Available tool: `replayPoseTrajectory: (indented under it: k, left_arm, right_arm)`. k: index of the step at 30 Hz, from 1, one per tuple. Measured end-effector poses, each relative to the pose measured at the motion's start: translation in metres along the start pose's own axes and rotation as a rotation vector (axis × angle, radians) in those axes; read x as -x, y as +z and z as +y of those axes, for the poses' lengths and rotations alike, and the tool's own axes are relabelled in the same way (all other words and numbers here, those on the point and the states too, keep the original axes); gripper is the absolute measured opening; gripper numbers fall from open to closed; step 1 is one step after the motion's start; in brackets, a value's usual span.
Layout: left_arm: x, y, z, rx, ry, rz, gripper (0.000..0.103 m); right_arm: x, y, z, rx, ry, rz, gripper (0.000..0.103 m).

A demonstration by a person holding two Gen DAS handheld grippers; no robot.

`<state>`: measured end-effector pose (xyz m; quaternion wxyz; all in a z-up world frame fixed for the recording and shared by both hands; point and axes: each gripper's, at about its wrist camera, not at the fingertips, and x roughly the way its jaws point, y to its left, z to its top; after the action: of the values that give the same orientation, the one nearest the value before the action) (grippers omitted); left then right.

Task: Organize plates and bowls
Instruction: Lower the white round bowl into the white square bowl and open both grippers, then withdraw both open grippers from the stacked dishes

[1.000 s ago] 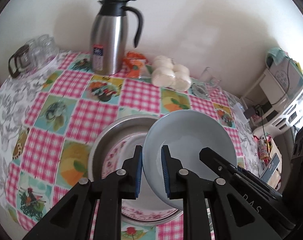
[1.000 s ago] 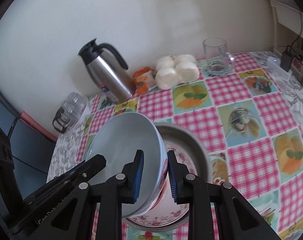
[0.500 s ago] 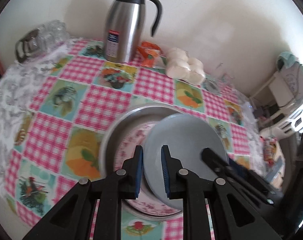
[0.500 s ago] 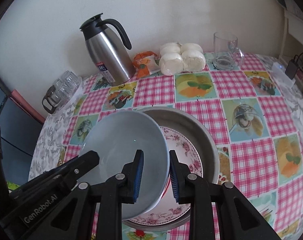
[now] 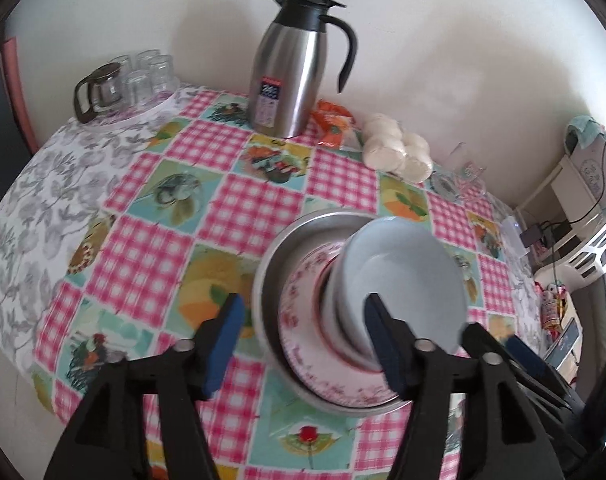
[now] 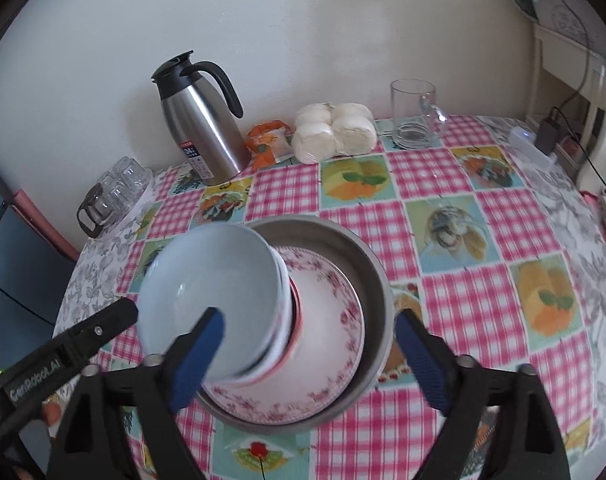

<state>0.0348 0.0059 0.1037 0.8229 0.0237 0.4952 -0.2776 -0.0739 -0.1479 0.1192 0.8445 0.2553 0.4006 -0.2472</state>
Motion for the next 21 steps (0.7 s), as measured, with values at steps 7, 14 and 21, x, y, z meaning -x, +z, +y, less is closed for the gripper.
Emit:
replayPoseTrajectory:
  k: [7, 14, 21]
  left_arm:
    - [-0.006, -0.027, 0.017, -0.003, 0.098, 0.02, 0.092]
    - [-0.026, -0.057, 0.023, -0.024, 0.148, 0.11, 0.093]
    - [-0.034, -0.076, 0.021, -0.058, 0.164, 0.149, 0.093]
  right_arm:
    - [0.009, -0.037, -0.004, 0.038, -0.038, 0.002, 0.103]
    - [-0.004, -0.067, -0.005, 0.079, -0.093, 0.043, 0.103]
    - [-0.015, -0.084, -0.006, 0.096, -0.121, 0.09, 0.103]
